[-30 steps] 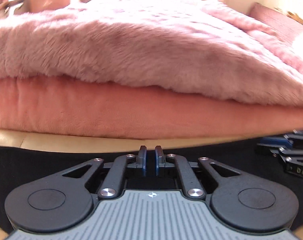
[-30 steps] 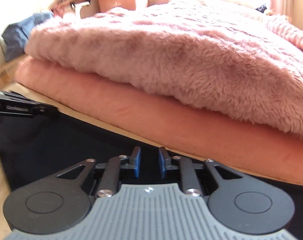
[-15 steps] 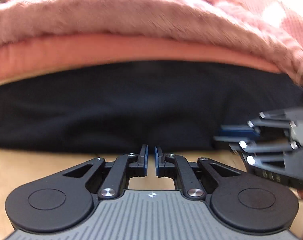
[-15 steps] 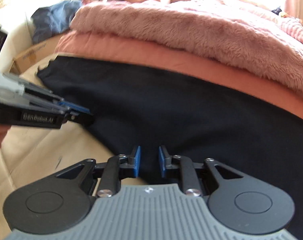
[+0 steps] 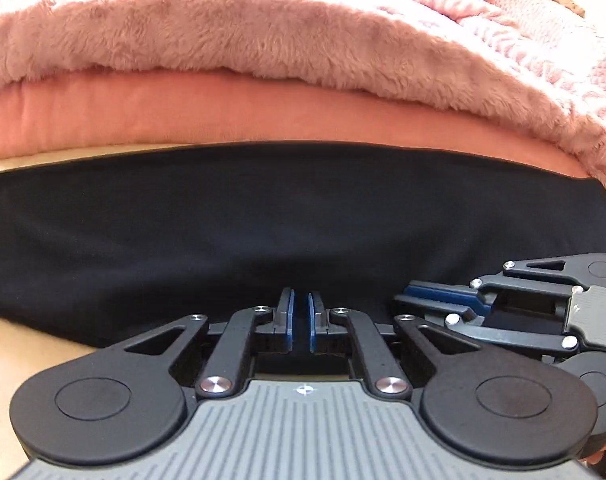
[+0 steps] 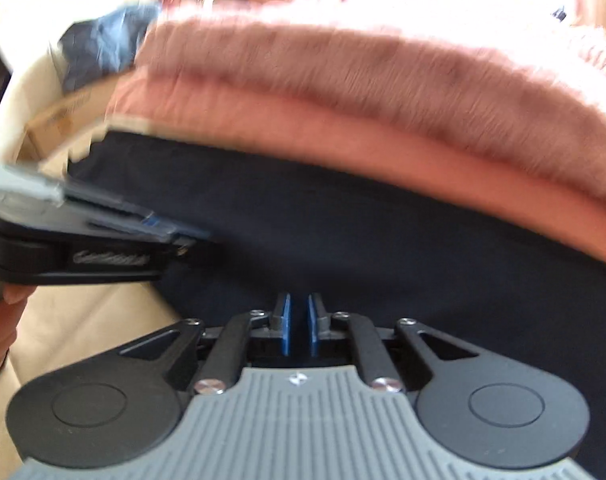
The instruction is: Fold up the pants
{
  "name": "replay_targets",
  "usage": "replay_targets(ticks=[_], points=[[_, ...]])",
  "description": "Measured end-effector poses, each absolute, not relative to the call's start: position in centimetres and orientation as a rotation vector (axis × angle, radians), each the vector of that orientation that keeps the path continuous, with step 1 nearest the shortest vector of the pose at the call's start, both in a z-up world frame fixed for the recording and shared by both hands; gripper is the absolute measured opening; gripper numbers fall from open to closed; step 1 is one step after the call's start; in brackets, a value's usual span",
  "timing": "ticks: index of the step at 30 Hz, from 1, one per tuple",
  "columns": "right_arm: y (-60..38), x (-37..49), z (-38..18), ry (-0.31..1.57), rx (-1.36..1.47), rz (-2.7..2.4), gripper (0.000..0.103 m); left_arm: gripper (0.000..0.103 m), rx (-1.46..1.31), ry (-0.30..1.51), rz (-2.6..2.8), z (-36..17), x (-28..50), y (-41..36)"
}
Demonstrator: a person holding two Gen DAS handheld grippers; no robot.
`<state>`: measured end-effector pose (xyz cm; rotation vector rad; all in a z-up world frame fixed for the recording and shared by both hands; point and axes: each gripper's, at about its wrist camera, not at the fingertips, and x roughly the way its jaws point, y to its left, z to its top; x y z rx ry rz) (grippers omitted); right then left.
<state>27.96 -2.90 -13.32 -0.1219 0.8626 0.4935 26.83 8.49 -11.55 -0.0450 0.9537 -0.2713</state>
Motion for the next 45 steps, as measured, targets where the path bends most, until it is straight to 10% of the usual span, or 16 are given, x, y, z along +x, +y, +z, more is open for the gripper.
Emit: replay_targets(ticks=[9,15,20,28,45], points=[[-3.6,25.2,-12.9,0.914,-0.084,0.533,0.005,0.007,-0.278,1.029,-0.23,-11.4,22.0,11.6],[-6.1,25.2,-11.6,0.886,-0.053,0.477,0.005,0.04,-0.703,0.855,-0.004,-11.5,20.3,21.1],[-8.6,26.7,-11.6,0.88,-0.039,0.394,0.01,0.047,-1.045,0.717,0.147,-14.1,19.6,28.2],[-10.6,27.5,-12.8,0.897,-0.059,0.342,0.019,0.016,-1.205,0.596,0.19,-16.8,19.9,32.4],[-12.5,27.6,-12.9,0.914,-0.069,0.308,0.02,0.005,-1.141,0.499,0.306,-13.6,23.8,38.2]])
